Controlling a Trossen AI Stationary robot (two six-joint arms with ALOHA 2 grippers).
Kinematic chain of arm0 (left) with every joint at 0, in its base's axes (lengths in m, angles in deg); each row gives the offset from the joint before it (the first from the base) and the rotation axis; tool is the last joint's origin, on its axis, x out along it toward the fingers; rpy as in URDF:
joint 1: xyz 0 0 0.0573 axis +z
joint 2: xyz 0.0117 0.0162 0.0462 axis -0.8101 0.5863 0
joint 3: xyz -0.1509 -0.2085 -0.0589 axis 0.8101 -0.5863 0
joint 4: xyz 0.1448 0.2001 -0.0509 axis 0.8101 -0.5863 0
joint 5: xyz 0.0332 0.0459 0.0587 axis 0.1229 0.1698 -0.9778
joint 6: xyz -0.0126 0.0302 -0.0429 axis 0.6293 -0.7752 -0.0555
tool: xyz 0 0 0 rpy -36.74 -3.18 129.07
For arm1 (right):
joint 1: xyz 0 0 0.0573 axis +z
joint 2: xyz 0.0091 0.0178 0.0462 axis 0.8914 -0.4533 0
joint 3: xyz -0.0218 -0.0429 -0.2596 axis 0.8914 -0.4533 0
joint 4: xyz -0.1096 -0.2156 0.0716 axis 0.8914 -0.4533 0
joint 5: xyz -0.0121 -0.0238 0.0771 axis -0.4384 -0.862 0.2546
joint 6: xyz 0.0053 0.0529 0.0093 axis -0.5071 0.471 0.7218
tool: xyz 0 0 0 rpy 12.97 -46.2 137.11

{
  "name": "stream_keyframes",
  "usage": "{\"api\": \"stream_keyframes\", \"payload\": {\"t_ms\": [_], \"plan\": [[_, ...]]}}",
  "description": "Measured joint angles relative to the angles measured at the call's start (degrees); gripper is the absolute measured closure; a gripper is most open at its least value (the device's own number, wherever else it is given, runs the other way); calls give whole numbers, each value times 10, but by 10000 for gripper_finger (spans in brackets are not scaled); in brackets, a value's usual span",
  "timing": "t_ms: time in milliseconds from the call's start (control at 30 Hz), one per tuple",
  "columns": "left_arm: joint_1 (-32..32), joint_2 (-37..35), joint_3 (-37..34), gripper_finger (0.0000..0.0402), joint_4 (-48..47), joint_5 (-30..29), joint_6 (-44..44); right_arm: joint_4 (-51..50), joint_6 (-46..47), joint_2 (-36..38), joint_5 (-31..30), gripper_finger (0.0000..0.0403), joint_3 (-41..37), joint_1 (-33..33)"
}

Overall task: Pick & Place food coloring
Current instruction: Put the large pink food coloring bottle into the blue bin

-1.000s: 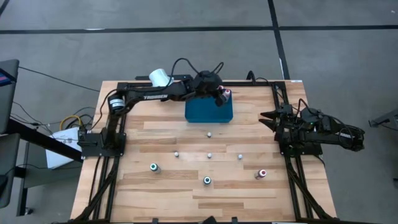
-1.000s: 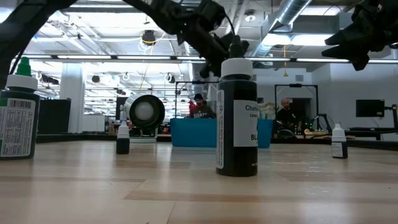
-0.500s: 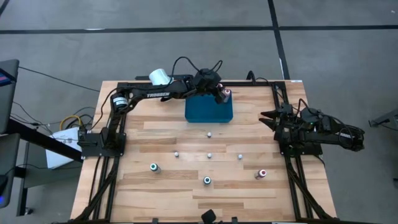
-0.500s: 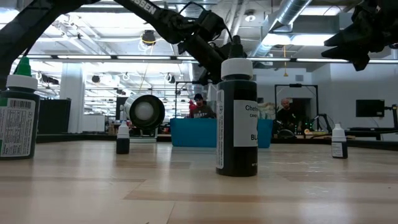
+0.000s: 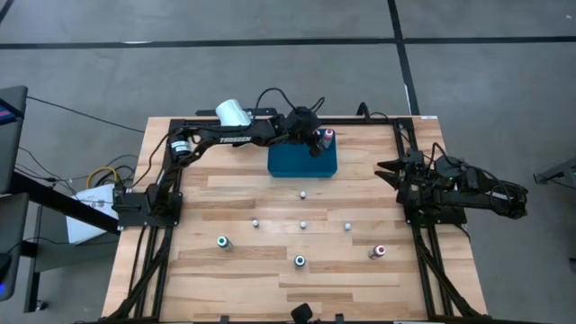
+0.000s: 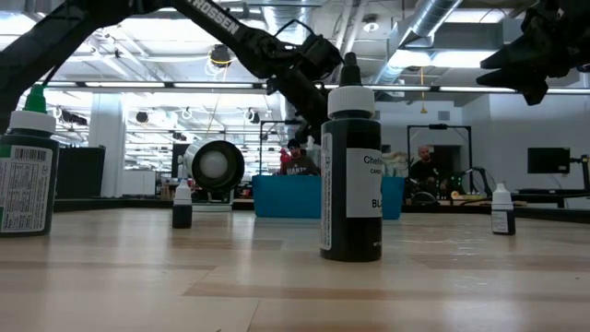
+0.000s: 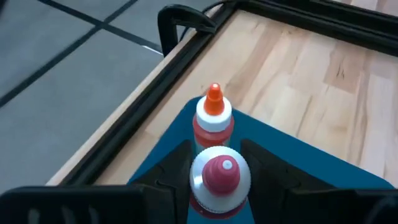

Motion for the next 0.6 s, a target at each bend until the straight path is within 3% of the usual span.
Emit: {"api": "stream_keyframes", "payload": {"t_ms": [600], "plan": [[3,35,1,294,32,-4,-13,-2,6,0,-1,243,0,0]]}}
